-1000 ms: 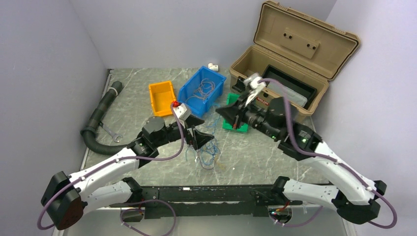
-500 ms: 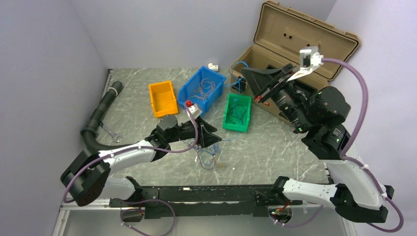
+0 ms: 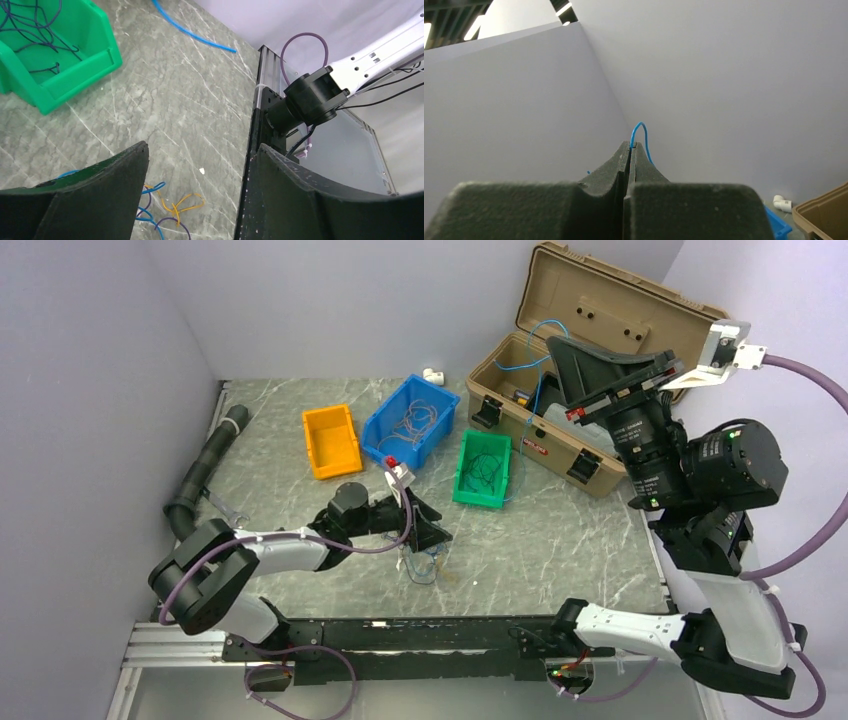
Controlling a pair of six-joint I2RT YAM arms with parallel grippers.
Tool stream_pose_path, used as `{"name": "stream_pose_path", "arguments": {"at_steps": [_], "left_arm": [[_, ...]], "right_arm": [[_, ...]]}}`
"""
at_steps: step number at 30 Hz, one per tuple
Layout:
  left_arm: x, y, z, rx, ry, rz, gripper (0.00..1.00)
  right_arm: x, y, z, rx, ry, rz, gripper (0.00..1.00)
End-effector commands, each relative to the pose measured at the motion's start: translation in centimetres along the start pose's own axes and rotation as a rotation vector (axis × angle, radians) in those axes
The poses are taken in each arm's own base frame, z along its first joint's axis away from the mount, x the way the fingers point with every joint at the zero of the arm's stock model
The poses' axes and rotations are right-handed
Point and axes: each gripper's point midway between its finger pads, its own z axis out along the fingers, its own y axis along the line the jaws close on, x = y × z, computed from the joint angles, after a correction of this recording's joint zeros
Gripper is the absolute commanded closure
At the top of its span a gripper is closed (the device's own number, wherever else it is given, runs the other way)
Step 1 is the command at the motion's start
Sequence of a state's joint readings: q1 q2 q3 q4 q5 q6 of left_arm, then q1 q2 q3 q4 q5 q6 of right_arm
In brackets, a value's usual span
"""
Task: Untangle the cables
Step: Untie the cable.
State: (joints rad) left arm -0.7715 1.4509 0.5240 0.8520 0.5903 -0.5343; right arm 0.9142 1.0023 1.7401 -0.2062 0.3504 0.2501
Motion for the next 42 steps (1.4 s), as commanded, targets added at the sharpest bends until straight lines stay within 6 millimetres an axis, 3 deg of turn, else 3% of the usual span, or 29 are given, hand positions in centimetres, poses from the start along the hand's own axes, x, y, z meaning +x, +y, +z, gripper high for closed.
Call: {"name": "stream_pose_path", "arguments": {"at_steps": [1,7,11,17,24,35,40,42], "left_arm": [[-3.1,-1.9,-0.4,0.055,-0.109,0.084,0.16],[-5.4,-0.9,-2.1,-0.116,-0.159,0.181,0.01],[-6.4,-0.4,-3.6,-0.259,-0.165,0.264,0.01],[-9.0,-2.0,-4.4,-0.328,-0.182,0.446,0.0],[-10.0,-4.0,-2.3,-0.29,-0.163,0.534,0.01],[-10.4,-4.5,2.2,-0.233,-0.115,0.55,0.01],[-9.5,-3.6,4.4,-0.222,-0.081,0.543,0.08],[-9.0,-2.8,5.1,-0.234,-0.072,0.536,0.24]], "right_arm": [[-0.4,-0.1,0.6,0.013,-0.025,-0.009,1.0],[0.4,-0.4,0.7,0.024,-0.015,-0.008,1.0],[1.1,-0.6,0.8,0.035,-0.002,-0.011,1.0],[1.8,-0.5,1.1,0.032,0.009,-0.001,1.0],[2.3,0.0,1.6,0.015,0.018,0.02,1.0],[2.7,0.1,1.9,0.013,0.026,0.034,1.0],[2.4,0.1,1.8,0.016,0.019,0.036,1.0],[2.3,0.1,1.6,0.016,0.015,0.039,1.0]]}}
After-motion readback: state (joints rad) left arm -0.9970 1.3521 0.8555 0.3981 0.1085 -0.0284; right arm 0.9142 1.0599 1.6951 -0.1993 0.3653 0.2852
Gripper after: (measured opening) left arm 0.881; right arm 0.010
